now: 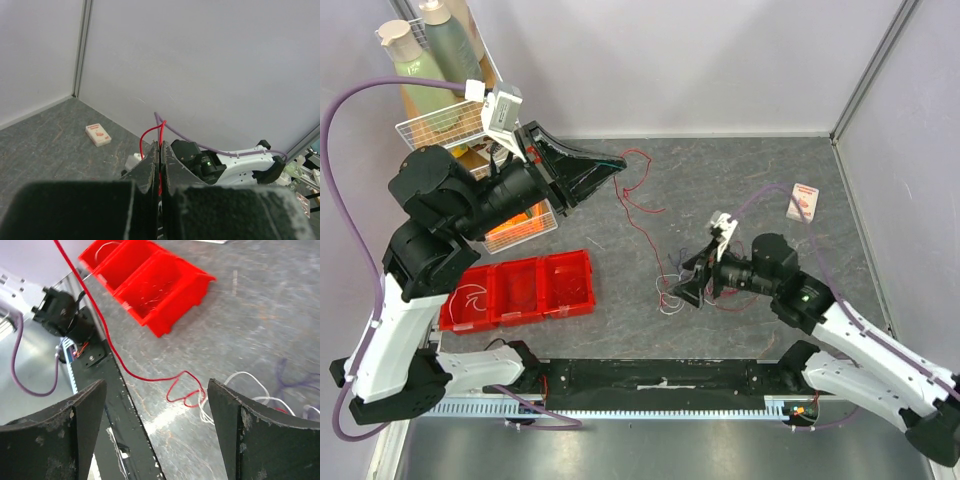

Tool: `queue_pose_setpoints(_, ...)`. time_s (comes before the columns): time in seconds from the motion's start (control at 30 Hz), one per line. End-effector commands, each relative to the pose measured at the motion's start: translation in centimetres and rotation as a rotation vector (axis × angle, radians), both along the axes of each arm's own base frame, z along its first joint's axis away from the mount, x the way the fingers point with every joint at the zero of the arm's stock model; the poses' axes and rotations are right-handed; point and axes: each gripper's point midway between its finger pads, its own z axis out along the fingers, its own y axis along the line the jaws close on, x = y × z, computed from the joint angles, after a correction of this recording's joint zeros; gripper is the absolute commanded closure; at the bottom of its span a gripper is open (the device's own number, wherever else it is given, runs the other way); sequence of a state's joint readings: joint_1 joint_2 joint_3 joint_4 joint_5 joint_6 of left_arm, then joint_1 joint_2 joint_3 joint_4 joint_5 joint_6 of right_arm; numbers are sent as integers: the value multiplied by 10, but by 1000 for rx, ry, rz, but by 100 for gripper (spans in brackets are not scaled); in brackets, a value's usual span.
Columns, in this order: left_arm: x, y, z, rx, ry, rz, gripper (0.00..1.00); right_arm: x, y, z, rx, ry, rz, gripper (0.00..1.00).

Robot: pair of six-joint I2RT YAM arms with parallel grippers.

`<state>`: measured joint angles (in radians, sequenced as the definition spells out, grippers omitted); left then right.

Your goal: Untangle the cables

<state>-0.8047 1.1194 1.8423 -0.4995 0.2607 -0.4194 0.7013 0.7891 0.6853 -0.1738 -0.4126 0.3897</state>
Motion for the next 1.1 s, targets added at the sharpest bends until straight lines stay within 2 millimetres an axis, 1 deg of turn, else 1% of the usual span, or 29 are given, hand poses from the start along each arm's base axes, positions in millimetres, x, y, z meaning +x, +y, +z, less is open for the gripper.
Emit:
queue_pose_setpoints(0.0,-1,4,5,4,-43,12,98,-14,33,16,107,-112,137,10)
queue_pose_setpoints(0.1,-4,6,3,7,-39,12,98,-12,49,31,172,-165,145,10)
queue_pose_setpoints(0.13,-4,8,3,8,-38,13,98,-8,54,33,181,-162,130,11)
queue_pose_setpoints(0.17,-5,8,2,8,-39,15,98,-5,60,33,180,-152,120,13)
queue_pose_setpoints(0.2,-4,9,1,8,-36,19,98,-2,66,31,166,-145,119,19)
queue_pose_setpoints(0.23,-5,10,-1,11,-36,20,98,3,70,30,141,-135,94,34)
queue_pose_setpoints(0.27,-4,11,-3,14,-35,31,98,13,69,32,113,-134,34,51)
queue_pose_setpoints(0.3,-2,12,-7,22,-32,42,98,23,64,35,87,-137,-28,80)
queue_pose_setpoints(0.33,1,14,-11,29,-27,60,98,33,57,44,68,-150,-98,97)
queue_pose_setpoints(0.37,3,17,-16,37,-23,82,98,43,46,53,44,-167,-175,100)
queue_pose_setpoints(0.4,8,20,-25,50,-14,113,98,44,40,70,39,-186,-195,100)
queue_pose_setpoints(0.43,11,24,-29,54,-11,141,98,42,36,96,56,-223,-193,100)
queue_pose_setpoints(0.47,16,28,-38,61,-3,178,98,39,31,117,64,-248,-192,100)
queue_pose_setpoints(0.5,20,31,-46,69,2,205,98,35,26,148,93,-281,-193,100)
queue_pose_setpoints(0.53,24,34,-55,77,12,232,98,31,21,173,121,-310,-192,100)
queue_pose_setpoints(0.57,29,35,-67,93,27,258,98,25,16,200,160,-338,-184,100)
queue_pose_setpoints(0.6,30,37,-75,101,33,268,98,18,11,223,201,-364,-176,100)
queue_pose_setpoints(0.63,30,37,-80,106,36,267,98,13,8,238,231,-376,-171,100)
queue_pose_setpoints(0.67,30,37,-84,106,37,268,98,11,5,248,254,-382,-172,100)
queue_pose_setpoints(0.7,29,39,-87,102,37,268,98,10,6,248,254,-383,-167,100)
queue_pose_setpoints(0.73,28,38,-89,95,38,264,98,15,7,242,240,-373,-181,100)
queue_pose_setpoints(0.8,25,38,-94,87,33,252,98,32,9,216,151,-318,-247,100)
queue_pose_setpoints(0.87,19,34,-98,69,29,214,98,41,12,195,95,-268,-277,100)
queue_pose_setpoints(0.93,12,22,-107,58,8,138,98,39,16,187,110,-238,-264,100)
queue_pose_setpoints(1.07,-8,-7,-129,26,-62,-66,98,33,20,181,165,-170,-256,100)
